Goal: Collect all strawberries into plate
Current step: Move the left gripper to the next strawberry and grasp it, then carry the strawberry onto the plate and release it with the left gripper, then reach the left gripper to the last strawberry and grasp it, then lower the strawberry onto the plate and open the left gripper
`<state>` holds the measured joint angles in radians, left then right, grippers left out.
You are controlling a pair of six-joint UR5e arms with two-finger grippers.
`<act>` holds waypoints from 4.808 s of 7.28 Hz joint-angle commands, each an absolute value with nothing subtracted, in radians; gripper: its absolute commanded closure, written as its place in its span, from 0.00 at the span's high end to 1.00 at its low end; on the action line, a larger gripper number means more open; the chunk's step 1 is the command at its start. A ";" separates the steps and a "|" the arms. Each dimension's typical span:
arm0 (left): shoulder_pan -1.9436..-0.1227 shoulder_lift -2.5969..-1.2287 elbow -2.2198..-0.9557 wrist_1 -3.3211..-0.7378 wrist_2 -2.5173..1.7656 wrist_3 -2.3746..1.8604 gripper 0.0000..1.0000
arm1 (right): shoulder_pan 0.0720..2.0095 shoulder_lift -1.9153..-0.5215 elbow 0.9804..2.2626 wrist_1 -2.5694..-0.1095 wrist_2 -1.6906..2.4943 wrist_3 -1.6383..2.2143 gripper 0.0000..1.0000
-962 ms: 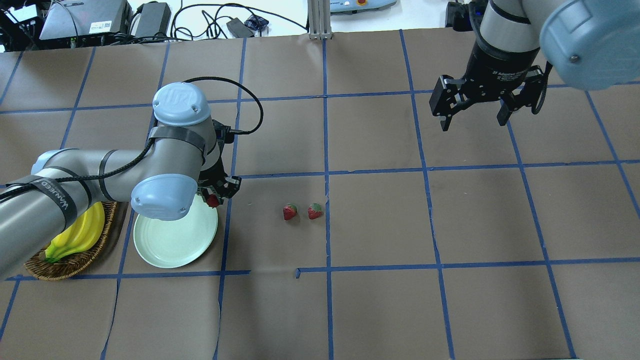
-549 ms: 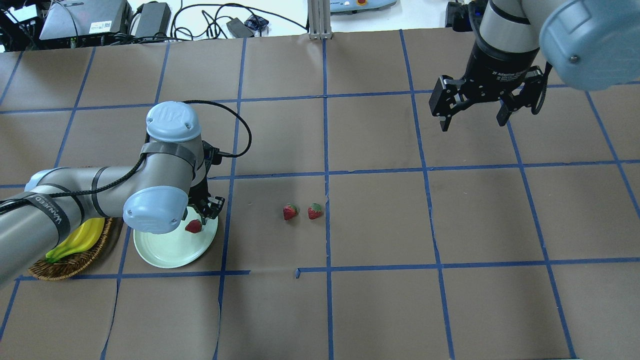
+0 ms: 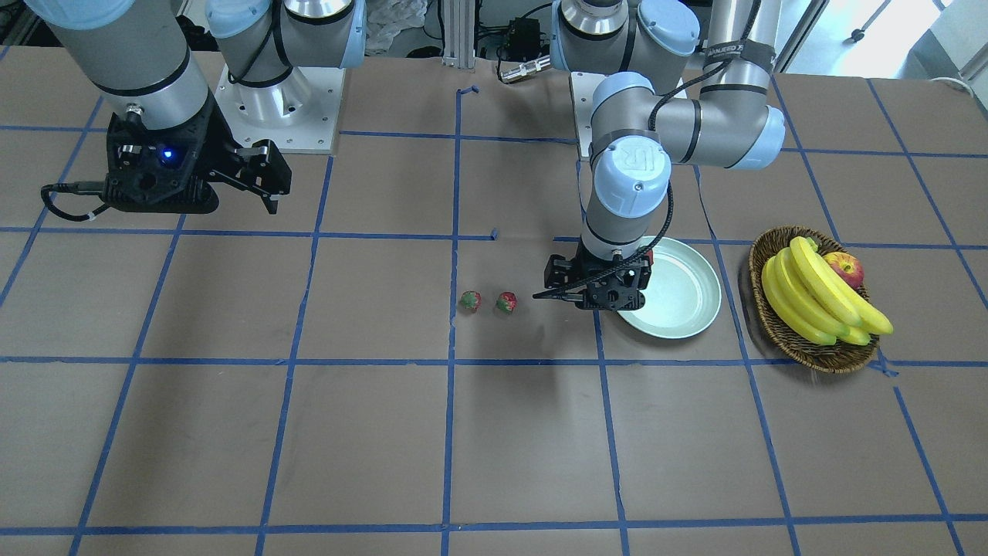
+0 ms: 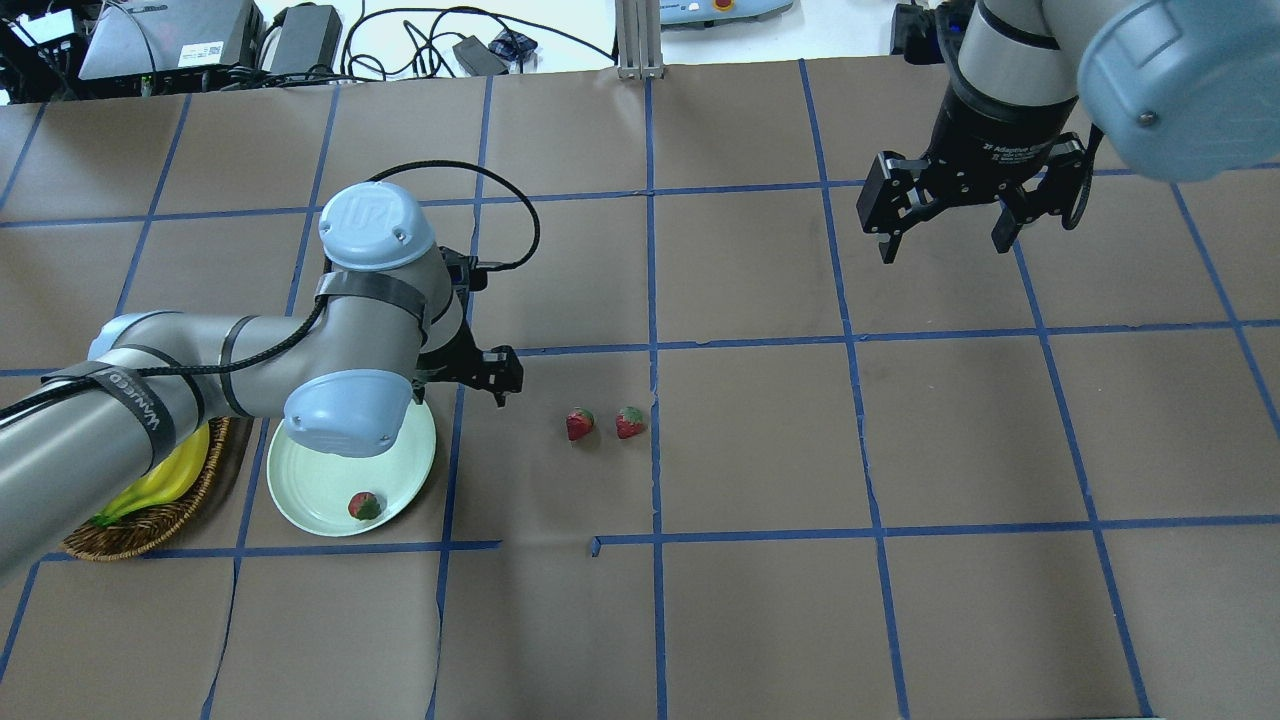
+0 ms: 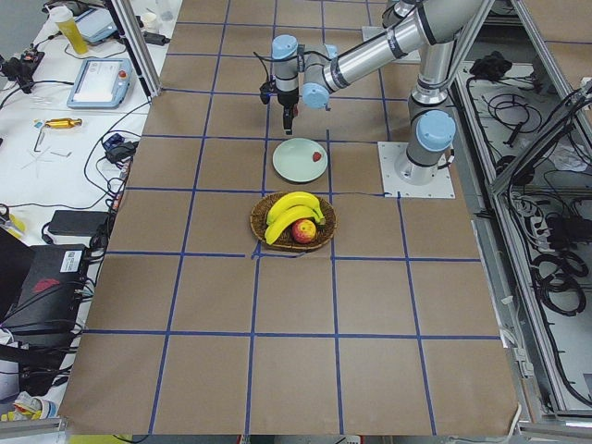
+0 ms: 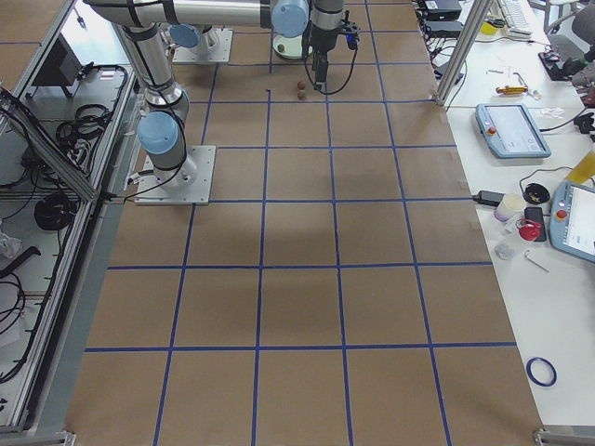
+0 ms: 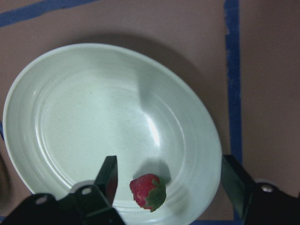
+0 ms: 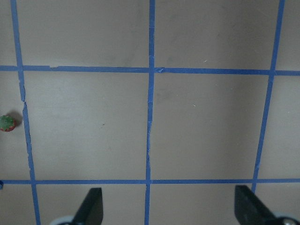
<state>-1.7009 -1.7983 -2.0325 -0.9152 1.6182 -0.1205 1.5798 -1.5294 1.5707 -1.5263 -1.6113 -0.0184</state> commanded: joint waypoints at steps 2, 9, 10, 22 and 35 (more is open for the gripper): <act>-1.834 -1.885 -2.020 -0.801 1.597 -0.291 1.00 | 1.580 -1.531 1.572 -1.525 -1.611 -0.017 1.00; -1.847 -1.889 -1.990 -0.834 1.617 -0.191 0.00 | 1.580 -1.529 1.571 -1.526 -1.614 -0.020 1.00; -1.780 -1.864 -1.968 -0.932 1.650 -0.116 0.00 | 1.580 -1.529 1.571 -1.526 -1.614 -0.020 1.00; -1.926 -1.902 -1.965 -0.820 1.578 -0.397 1.00 | 1.583 -1.529 1.572 -1.525 -1.609 -0.018 1.00; -1.550 -1.775 -2.067 -1.025 1.749 0.180 0.15 | 1.583 -1.528 1.572 -1.526 -1.614 -0.018 1.00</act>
